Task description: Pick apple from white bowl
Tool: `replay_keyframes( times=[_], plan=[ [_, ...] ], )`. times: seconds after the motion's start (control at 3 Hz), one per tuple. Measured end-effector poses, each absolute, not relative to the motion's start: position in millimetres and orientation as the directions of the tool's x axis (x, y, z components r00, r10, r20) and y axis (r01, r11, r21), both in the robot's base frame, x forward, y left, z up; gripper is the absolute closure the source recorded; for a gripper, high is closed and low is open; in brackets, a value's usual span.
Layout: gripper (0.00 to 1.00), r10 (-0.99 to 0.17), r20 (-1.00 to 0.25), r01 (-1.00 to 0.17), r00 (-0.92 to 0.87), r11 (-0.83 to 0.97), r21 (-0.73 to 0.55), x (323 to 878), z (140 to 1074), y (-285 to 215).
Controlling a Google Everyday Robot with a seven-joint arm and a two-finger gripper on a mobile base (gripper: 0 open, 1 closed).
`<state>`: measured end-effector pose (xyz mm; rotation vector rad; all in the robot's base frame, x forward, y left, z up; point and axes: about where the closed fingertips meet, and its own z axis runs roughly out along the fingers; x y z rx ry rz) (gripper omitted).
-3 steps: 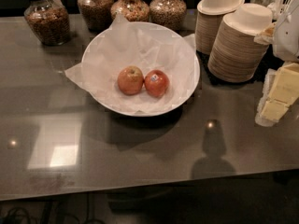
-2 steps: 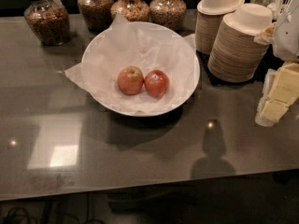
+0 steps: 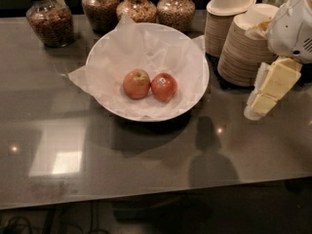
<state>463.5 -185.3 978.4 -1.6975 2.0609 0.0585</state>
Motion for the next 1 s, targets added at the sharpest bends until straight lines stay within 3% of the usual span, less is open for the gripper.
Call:
replay_keyframes(
  times=[0.67,1.0],
  plan=[
    [0.0,-0.821,-0.565,-0.955,0.083,0.096,-0.28,495.0,998.1,-104.5],
    [0.0,-0.821,-0.565,-0.955,0.083,0.096,-0.28,495.0,998.1,-104.5]
  ],
)
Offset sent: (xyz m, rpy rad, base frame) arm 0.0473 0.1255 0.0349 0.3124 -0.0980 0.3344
